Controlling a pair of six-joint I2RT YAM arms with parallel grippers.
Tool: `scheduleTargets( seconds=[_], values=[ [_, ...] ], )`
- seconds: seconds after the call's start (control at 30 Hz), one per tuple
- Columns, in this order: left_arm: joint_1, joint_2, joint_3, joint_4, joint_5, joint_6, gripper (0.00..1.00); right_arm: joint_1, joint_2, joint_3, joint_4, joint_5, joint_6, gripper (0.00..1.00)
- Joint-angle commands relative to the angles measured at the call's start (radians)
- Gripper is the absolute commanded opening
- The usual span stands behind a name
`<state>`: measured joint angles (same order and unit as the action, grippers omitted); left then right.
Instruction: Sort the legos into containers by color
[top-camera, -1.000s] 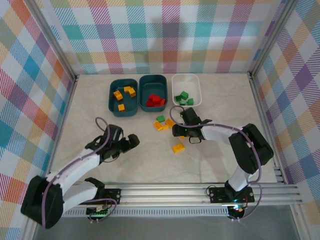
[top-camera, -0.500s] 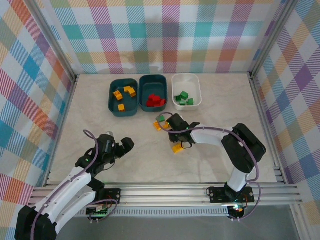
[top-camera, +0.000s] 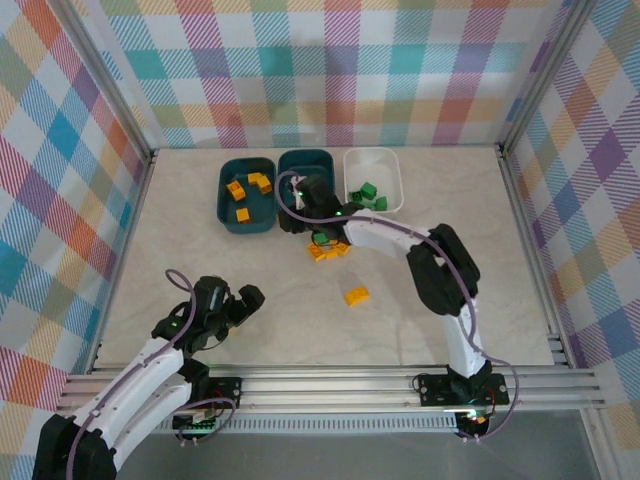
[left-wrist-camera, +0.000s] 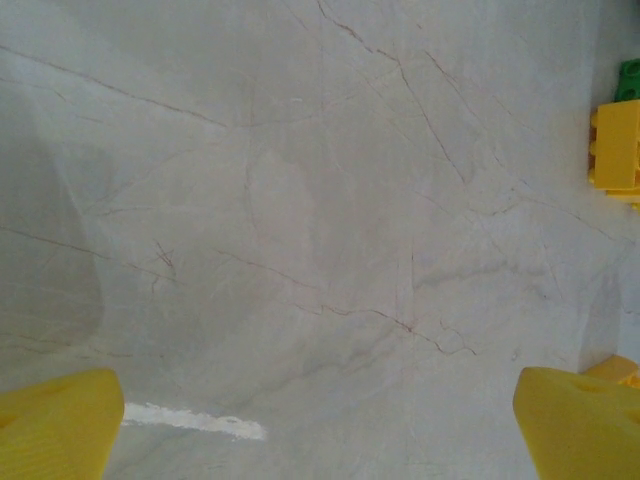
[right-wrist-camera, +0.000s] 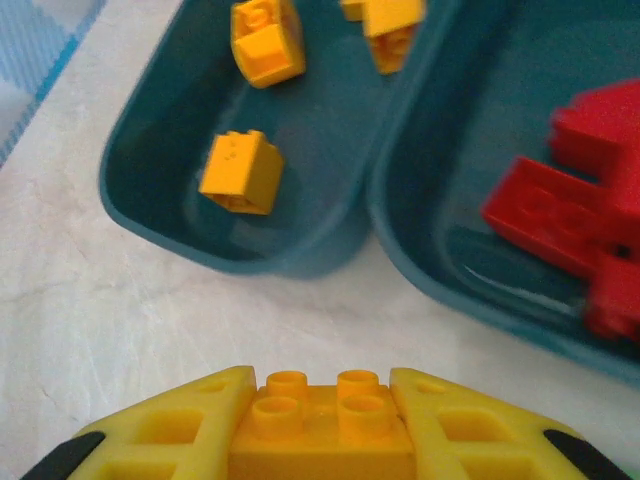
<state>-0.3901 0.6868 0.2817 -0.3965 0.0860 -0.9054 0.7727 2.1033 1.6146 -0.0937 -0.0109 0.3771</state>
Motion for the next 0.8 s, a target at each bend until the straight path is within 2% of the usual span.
scheduleTargets(
  seconds=[0.0, 0.23, 0.37, 0.43, 0.5, 0.63, 0.77],
  values=[
    [0.010, 0.013, -0.008, -0.011, 0.049, -0.020, 1.00, 0.002, 0.084, 0.139, 0.040, -0.104, -0.076, 0.26],
    [0.010, 0.044, 0.031, -0.046, 0.072, 0.021, 1.00, -0.006, 0.243, 0.387, 0.000, -0.126, -0.078, 0.27],
    [0.010, 0.041, 0.044, -0.050, 0.073, 0.022, 1.00, -0.009, 0.367, 0.592, -0.125, -0.119, -0.083, 0.39],
    [0.010, 0.042, 0.050, -0.054, 0.077, 0.023, 1.00, -0.010, 0.430, 0.715, -0.210, -0.105, -0.093, 0.59],
    [0.010, 0.045, 0.057, -0.062, 0.078, 0.029, 1.00, -0.013, 0.465, 0.804, -0.276, -0.085, -0.097, 0.64],
    [0.010, 0.050, 0.073, -0.074, 0.071, 0.038, 1.00, -0.009, 0.368, 0.721, -0.231, -0.081, -0.113, 0.65],
    [0.010, 0.070, 0.095, -0.052, 0.074, 0.044, 1.00, -0.007, 0.088, 0.319, -0.069, 0.002, -0.076, 0.65]
  ],
)
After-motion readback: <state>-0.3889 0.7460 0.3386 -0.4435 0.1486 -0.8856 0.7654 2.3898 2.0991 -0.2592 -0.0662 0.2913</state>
